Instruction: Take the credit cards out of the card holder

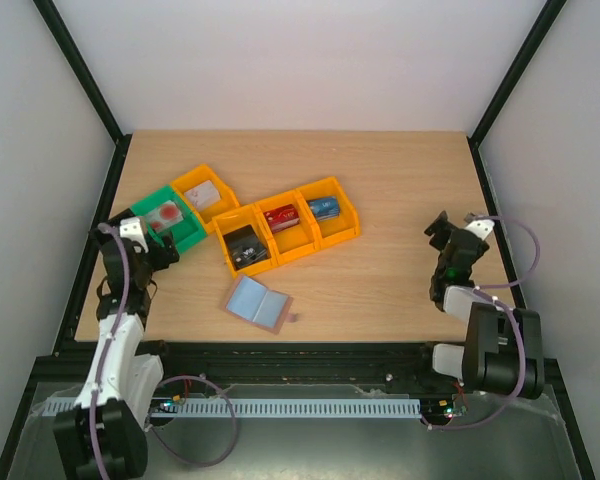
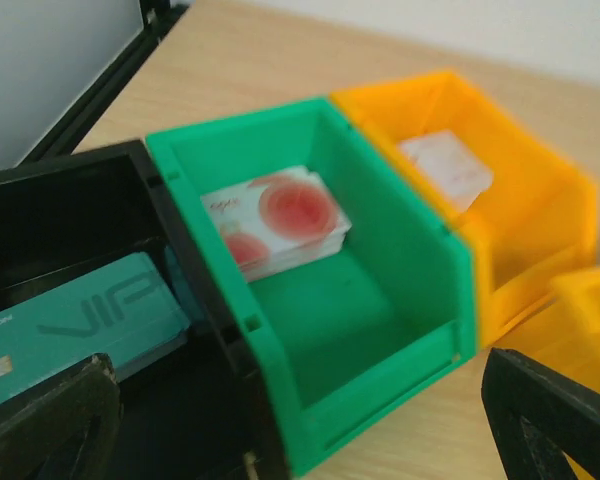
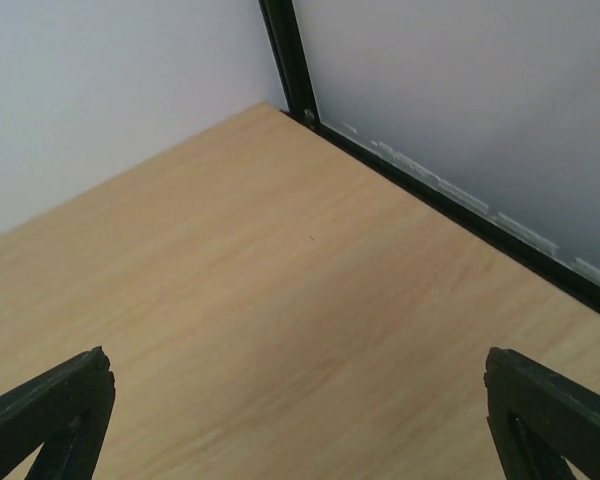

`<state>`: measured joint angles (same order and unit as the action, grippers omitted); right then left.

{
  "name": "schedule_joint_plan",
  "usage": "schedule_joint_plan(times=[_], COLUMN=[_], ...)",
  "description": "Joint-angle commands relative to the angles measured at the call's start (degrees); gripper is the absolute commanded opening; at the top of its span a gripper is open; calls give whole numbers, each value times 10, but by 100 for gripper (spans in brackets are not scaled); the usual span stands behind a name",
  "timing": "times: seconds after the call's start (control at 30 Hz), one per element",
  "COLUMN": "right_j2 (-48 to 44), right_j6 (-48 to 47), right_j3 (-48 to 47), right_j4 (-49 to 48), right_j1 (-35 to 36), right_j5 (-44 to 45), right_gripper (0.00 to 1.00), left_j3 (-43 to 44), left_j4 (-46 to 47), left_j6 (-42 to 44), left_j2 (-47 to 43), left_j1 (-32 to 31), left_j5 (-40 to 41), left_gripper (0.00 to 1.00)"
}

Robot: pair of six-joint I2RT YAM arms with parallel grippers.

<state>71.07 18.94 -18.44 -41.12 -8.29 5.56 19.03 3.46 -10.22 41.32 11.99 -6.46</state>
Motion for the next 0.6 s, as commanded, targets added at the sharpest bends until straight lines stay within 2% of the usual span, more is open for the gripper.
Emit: schedule_joint_plan(times=[0.0,0.03,0.1,0.2,0.27,0.3,0.37,0.4,0.47,0.53,0.57], right_j2=[36,45,35,64,120,152,204,211,181,161,168], right_j6=[-29,-29,-37,-26,-35,-39,-36,-35,-39,-42,-41], right_j3=[67,81,78,130,159,173,188,189,178,162,163], right_j4=[-195,-234,-214,-364,-467,-528,-625,-637,-573,-515,-526], right_j1=[1,1,1,1,3,4,4,4,4,5,5], right_j5=[12,7,-27,-92,-118,-129,-134,-135,-136,-134,-134], right_gripper=[99,99,99,98,99,99,99,99,99,99,99], left_j3=[30,44,97,202,223,204,132,86,4,-39,-55], left_j4=[42,49,42,5,33,77,222,304,471,571,615], left_j6=[186,194,189,188,162,144,130,125,102,77,85], left_j2=[61,86,157,299,349,353,337,329,327,353,369], left_j1=[-6,-7,-7,-6,-9,-14,-42,-58,-75,-88,-100], left_j5=[25,15,3,-29,-38,-40,-28,-11,7,13,27], left_gripper=[99,100,99,99,99,99,99,99,100,100,99])
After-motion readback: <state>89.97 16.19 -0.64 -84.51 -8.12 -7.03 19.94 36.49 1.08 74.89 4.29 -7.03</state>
